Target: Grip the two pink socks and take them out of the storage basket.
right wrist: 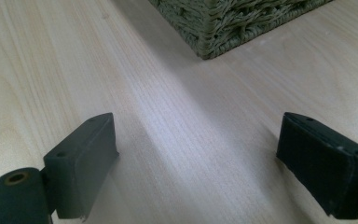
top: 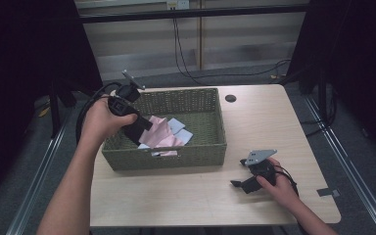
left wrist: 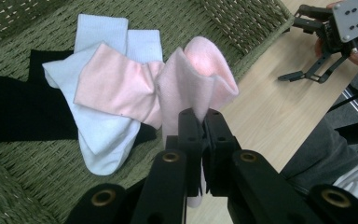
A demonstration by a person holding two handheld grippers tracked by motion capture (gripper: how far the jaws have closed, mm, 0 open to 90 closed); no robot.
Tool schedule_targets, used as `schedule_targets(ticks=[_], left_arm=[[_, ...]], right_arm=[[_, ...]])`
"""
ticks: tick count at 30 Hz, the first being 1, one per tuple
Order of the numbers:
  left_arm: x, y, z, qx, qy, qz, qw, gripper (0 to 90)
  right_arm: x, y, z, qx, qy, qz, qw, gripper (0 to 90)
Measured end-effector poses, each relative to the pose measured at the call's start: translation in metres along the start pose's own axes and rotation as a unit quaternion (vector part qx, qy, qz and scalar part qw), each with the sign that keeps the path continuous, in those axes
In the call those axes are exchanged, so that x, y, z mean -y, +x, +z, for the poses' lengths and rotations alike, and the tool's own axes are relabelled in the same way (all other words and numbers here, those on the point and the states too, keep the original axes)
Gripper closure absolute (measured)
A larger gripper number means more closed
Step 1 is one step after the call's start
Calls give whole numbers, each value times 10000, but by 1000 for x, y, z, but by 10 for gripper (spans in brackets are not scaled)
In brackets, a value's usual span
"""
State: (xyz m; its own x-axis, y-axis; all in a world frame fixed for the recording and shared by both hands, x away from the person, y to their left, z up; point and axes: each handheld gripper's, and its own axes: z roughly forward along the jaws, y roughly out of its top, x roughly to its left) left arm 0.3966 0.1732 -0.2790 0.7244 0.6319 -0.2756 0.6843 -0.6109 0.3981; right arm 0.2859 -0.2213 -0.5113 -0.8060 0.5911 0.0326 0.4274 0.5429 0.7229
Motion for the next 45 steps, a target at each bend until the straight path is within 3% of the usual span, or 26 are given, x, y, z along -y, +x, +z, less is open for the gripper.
schedule_targets(ticks=[21, 45], left_arm=[[17, -14, -1, 96, -22, 208, 9997, 870], [36, -42, 29, 387, 0, 611, 9974, 863]], right_arm=[[0, 0, 0, 3, -1, -1, 10000, 110], [0, 0, 0, 0, -4, -7, 10000, 110]])
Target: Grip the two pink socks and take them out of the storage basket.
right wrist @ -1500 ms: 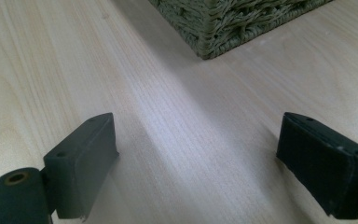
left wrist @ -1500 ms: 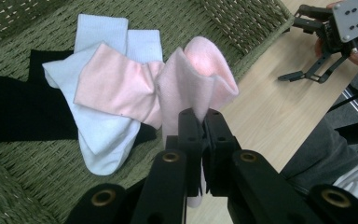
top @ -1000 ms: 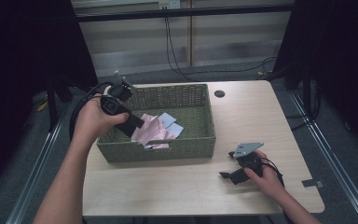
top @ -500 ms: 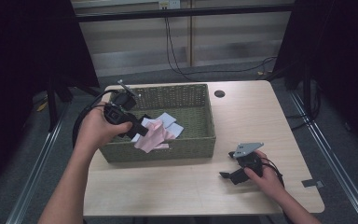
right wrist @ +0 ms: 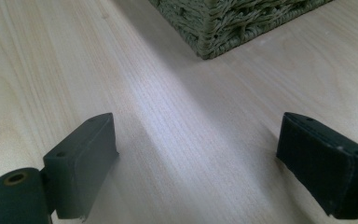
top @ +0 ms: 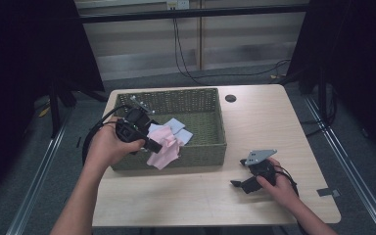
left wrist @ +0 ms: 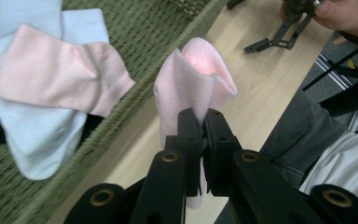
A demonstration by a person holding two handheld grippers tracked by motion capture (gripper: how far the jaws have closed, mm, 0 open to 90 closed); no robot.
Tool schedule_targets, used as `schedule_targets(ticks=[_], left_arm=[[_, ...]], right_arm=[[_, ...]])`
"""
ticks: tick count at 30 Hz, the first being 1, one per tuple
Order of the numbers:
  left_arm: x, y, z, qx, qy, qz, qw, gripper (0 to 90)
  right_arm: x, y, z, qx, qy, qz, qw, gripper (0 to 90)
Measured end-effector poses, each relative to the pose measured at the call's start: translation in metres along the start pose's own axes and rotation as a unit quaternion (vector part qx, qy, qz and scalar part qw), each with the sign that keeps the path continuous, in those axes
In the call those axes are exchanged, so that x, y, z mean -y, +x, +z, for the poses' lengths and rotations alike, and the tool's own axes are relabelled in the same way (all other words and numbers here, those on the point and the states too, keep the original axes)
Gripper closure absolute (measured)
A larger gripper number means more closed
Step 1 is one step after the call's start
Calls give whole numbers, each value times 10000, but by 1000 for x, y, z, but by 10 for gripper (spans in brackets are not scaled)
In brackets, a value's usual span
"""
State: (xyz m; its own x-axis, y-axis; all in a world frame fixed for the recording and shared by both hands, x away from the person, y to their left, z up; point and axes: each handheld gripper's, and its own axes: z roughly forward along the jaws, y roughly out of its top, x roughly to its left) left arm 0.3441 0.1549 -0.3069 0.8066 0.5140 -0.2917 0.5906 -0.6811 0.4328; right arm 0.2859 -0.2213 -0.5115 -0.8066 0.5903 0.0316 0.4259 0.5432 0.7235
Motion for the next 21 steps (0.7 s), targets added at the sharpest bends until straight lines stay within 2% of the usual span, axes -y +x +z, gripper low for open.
schedule_targets(ticks=[11, 21], left_arm=[[4, -7, 12, 107, 5, 101, 9999, 841], [11, -7, 39, 227, 127, 80, 9996, 838]], right_arm=[[0, 0, 0, -3, 10, 13, 10000, 110], [0, 0, 0, -5, 15, 0, 10000, 110]])
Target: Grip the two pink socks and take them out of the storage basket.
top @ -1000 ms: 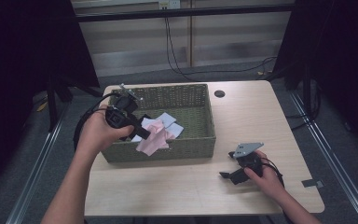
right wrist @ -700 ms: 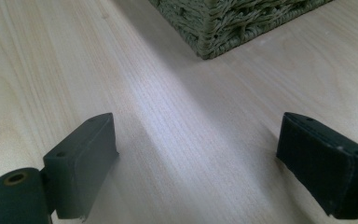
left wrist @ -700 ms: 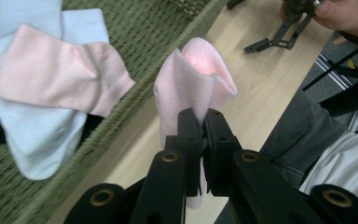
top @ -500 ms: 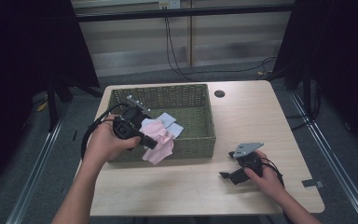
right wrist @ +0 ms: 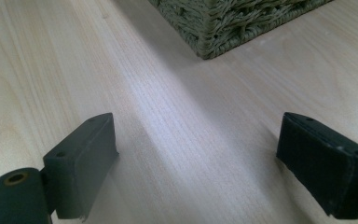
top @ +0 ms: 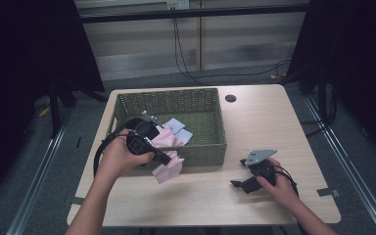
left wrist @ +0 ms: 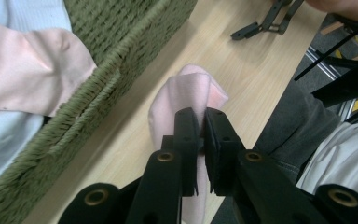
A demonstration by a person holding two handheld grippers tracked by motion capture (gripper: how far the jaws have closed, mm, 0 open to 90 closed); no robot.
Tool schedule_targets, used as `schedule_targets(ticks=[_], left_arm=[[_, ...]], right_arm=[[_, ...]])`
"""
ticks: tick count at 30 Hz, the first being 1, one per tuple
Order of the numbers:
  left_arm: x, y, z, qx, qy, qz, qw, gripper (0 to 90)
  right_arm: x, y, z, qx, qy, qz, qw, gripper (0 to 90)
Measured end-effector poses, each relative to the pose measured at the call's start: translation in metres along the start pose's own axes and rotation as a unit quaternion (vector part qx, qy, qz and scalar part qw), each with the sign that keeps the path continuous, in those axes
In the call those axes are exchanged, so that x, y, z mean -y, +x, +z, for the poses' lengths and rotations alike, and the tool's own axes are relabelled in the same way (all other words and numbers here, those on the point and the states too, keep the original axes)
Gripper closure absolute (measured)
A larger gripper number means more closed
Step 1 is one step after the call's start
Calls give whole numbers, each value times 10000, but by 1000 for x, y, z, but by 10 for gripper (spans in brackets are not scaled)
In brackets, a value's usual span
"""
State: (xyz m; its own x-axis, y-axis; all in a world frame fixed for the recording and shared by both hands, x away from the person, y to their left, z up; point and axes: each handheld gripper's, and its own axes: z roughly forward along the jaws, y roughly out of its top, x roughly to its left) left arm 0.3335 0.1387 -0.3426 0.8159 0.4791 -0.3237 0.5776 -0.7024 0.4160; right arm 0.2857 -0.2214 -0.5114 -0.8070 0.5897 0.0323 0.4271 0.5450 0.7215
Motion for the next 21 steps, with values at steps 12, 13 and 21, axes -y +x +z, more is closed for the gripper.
schedule_targets(ticks=[12, 13, 21], left_arm=[[1, 3, 20, -4, 102, 12, 9999, 793], [1, 3, 20, -38, 75, 24, 10000, 750], [-10, 11, 1, -332, -429, 43, 9985, 576]], right_arm=[[0, 0, 0, 0, 1, -2, 10000, 110], [0, 0, 0, 1, 0, 0, 10000, 110], [0, 0, 0, 0, 0, 0, 10000, 110]])
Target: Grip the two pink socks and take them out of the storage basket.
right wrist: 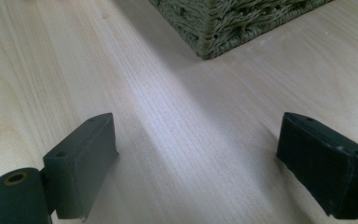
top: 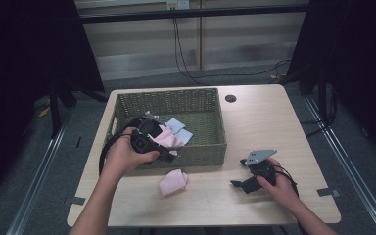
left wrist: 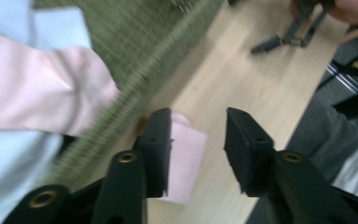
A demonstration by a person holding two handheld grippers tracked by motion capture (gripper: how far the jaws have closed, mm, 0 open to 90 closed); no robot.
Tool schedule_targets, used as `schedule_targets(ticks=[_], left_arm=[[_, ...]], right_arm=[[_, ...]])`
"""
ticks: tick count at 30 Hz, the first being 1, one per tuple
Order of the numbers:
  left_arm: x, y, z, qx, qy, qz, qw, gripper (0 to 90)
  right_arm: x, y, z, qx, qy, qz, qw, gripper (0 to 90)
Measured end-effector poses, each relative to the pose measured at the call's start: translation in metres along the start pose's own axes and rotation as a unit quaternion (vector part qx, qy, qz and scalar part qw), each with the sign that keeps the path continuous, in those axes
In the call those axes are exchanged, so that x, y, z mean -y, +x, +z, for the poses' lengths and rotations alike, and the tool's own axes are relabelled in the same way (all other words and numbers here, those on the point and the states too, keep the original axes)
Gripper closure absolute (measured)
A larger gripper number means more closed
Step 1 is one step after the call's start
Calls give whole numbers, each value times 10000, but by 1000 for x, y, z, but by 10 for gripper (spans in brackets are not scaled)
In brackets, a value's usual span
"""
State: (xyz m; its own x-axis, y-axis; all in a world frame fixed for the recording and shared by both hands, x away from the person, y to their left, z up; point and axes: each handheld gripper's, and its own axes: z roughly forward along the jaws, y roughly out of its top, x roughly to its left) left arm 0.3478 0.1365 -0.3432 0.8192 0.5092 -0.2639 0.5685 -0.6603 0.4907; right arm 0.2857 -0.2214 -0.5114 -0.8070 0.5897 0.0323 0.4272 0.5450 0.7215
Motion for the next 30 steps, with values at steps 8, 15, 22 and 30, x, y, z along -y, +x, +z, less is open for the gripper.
schedule_targets(ticks=[8, 15, 22, 30], left_arm=[[-17, 25, -8, -349, -248, -198, 9989, 456], [-23, 54, -3, -692, -268, -396, 9965, 405], [-26, 76, 12, -798, -191, -507, 9953, 381], [-25, 93, 32, -917, -29, -610, 9939, 378]], right_arm=[[0, 0, 0, -1, 0, 2, 10000, 109], [0, 0, 0, 2, -2, 21, 10000, 110], [0, 0, 0, 6, -15, 1, 10000, 110], [0, 0, 0, 8, -14, 2, 10000, 109]])
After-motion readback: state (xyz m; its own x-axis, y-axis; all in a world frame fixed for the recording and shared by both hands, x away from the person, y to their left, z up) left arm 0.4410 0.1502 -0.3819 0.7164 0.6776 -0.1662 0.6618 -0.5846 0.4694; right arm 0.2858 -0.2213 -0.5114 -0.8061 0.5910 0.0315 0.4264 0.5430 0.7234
